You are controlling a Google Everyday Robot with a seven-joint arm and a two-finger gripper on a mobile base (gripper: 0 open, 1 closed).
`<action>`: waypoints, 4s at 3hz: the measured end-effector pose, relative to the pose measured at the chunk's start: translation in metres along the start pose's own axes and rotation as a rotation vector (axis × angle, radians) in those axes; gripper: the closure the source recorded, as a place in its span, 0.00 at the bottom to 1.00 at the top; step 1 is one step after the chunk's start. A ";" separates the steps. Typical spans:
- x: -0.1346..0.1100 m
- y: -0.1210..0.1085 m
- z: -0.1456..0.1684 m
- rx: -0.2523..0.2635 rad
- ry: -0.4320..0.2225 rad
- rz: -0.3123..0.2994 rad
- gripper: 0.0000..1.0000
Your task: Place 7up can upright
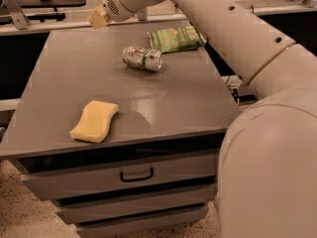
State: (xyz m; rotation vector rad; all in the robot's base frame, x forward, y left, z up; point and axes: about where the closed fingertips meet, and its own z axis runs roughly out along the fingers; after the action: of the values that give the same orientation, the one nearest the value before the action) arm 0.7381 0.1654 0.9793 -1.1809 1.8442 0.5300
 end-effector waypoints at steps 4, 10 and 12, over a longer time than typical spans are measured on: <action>0.091 -0.033 -0.009 0.006 0.446 -0.087 0.00; 0.140 -0.060 -0.013 0.046 0.650 -0.143 0.87; 0.103 -0.009 -0.072 -0.033 0.222 -0.096 1.00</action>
Offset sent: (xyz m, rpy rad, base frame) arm 0.0062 -0.0618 -0.0426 -0.3798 0.1063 0.0122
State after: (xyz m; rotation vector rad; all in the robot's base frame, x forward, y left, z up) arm 0.6960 0.0556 0.9331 -1.3894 1.9579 0.3887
